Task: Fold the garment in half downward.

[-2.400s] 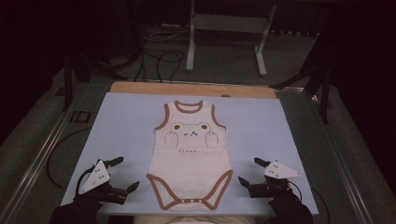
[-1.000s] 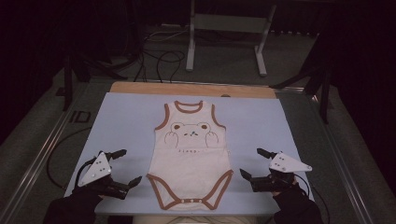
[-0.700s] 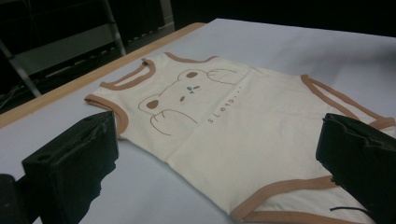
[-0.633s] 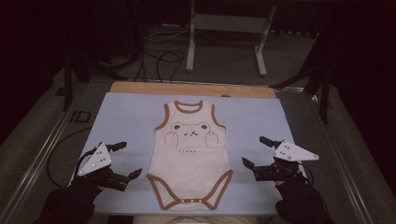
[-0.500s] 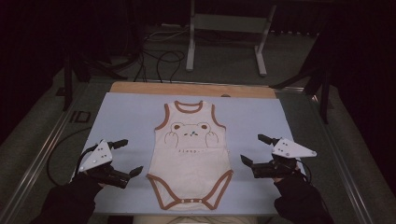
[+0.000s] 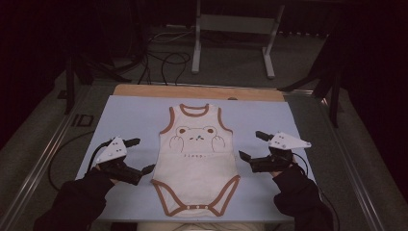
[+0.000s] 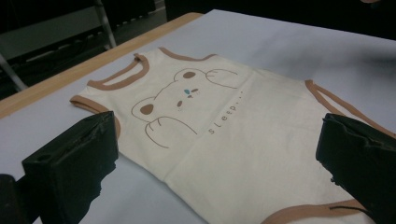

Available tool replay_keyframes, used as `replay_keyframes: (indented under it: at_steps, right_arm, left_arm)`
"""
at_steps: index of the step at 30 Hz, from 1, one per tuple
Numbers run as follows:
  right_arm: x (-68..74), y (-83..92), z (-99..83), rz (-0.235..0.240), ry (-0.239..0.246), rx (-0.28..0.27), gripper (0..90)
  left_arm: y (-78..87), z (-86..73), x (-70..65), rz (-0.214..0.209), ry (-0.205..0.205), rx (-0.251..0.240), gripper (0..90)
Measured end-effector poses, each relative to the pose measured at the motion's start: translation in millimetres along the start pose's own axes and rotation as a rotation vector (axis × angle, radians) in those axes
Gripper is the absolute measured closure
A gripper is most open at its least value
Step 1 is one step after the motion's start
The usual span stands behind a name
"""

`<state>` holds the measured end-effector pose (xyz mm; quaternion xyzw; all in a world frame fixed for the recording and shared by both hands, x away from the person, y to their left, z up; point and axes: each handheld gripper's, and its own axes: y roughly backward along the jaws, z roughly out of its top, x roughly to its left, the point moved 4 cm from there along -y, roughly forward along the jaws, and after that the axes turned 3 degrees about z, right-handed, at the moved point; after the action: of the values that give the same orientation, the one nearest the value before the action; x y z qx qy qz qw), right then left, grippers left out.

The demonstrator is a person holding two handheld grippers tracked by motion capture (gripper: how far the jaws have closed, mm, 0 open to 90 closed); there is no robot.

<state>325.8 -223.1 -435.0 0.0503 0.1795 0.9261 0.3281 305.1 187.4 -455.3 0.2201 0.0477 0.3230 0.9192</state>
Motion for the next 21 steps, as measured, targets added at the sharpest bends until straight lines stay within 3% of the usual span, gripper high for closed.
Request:
replay_keyframes:
  at_steps: [21]
  right_arm:
    - [-18.7, -41.8, -16.5, 0.002, -0.026, 0.059, 7.8]
  left_arm:
    - [-37.9, -2.4, 21.1, 0.021, 0.039, 0.065, 0.6]
